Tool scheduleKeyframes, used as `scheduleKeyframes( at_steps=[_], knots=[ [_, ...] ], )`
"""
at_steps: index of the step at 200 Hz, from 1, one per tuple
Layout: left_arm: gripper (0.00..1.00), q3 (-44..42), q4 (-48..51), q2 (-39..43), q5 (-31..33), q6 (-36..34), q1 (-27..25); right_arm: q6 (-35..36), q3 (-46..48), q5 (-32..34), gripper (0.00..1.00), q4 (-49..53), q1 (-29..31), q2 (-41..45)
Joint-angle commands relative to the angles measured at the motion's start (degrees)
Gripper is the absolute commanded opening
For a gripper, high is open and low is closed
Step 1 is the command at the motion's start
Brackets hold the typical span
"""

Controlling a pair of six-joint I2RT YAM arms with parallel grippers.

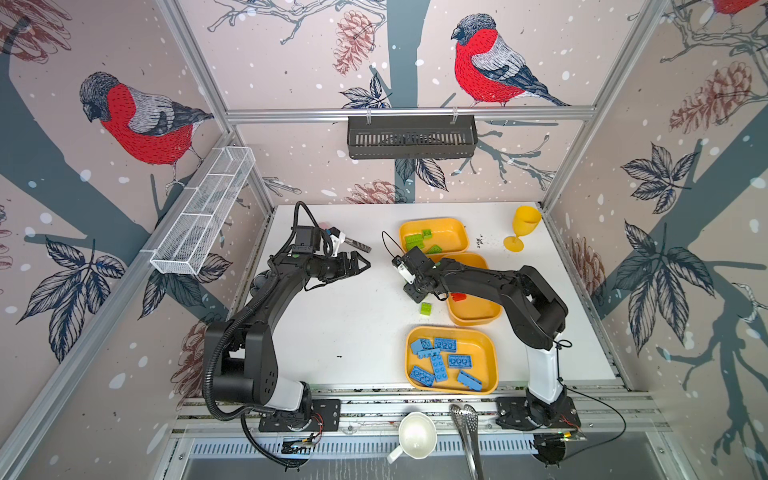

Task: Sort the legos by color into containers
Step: 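Move the right gripper back and lower over a lime-green 2x4 brick, then close the right gripper on the lime-green brick and lift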

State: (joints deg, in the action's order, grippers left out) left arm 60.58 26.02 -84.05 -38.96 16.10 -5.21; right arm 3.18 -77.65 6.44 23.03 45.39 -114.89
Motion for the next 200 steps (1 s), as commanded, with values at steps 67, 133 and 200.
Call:
scheduleKeyframes(
  at_steps=[67, 133, 200],
  knots=[
    [0.95, 0.4, -0.6, -0.1, -0.4, -0.8, 0.1, -1.1, 3.0, -8.1, 0.45, 4.5, 0.4, 3.3],
    [0.94, 2.9, 1.7, -1.6, -2.6, -2.0, 0.2, -1.1, -1.2, -12.5, 0.46, 5.3, 1.9, 1.2],
    [0.93, 2.6, -2.3, -1.4, 0.7, 0.9, 0.2, -7.1, -7.6, -3.2, 0.54, 9.3, 5.4, 2.9]
  ],
)
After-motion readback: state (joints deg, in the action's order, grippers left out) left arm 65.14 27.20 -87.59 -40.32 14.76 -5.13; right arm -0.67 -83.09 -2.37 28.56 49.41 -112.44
